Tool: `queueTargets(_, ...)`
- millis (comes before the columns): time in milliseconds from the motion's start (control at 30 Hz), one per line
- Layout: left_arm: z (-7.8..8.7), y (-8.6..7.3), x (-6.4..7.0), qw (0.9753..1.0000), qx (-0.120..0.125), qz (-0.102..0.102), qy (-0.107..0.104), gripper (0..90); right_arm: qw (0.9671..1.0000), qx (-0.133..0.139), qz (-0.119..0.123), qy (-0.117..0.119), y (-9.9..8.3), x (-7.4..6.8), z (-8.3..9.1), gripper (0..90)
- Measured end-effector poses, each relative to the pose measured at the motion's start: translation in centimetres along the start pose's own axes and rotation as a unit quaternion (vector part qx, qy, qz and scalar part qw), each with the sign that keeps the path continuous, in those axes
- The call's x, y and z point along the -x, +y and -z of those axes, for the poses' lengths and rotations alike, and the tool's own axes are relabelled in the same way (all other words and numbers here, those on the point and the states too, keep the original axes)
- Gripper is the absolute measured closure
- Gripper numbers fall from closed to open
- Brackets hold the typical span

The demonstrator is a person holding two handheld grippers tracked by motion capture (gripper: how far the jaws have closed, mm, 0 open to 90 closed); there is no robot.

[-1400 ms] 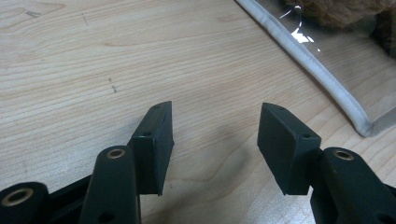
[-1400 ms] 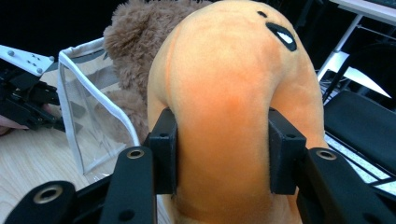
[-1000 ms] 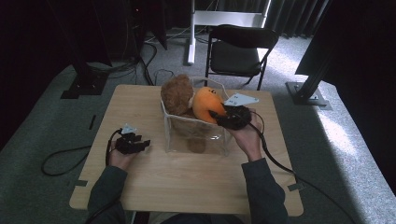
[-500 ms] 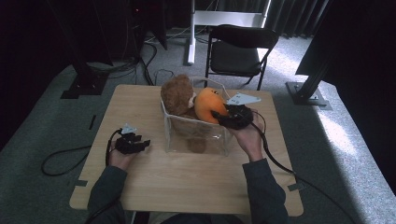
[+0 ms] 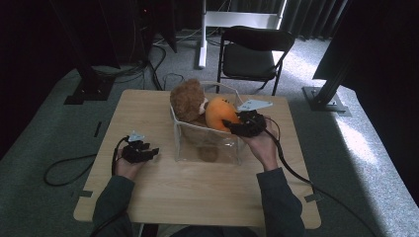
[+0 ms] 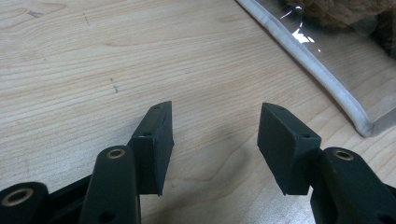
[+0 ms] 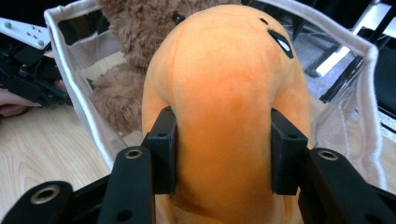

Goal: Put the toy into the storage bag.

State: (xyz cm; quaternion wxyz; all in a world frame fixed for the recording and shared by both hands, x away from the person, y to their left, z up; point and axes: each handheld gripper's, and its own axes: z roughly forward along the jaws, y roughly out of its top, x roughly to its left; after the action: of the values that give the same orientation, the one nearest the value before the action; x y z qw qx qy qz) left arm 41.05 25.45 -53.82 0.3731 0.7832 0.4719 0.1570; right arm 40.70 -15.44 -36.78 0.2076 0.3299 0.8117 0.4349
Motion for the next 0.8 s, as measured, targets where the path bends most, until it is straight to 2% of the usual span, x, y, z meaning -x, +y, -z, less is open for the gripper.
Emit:
queueTargets(233,0.02,0.0,-0.04,1.0,0.001,0.0,0.0,46.3,0.9998,-0.016,0.006,0.011,0.37,-0.06,-0.06,48.6)
queueTargets(600,0.02,0.01,-0.04,1.0,0.001,0.0,0.0,46.3,0.9996,-0.023,0.01,0.011,0.54,-0.21,-0.43,38.0)
queueTargets(800,0.02,0.01,-0.04,1.0,0.001,0.0,0.0,46.3,0.9992,-0.032,0.019,0.013,0.86,-0.34,-0.56,33.6)
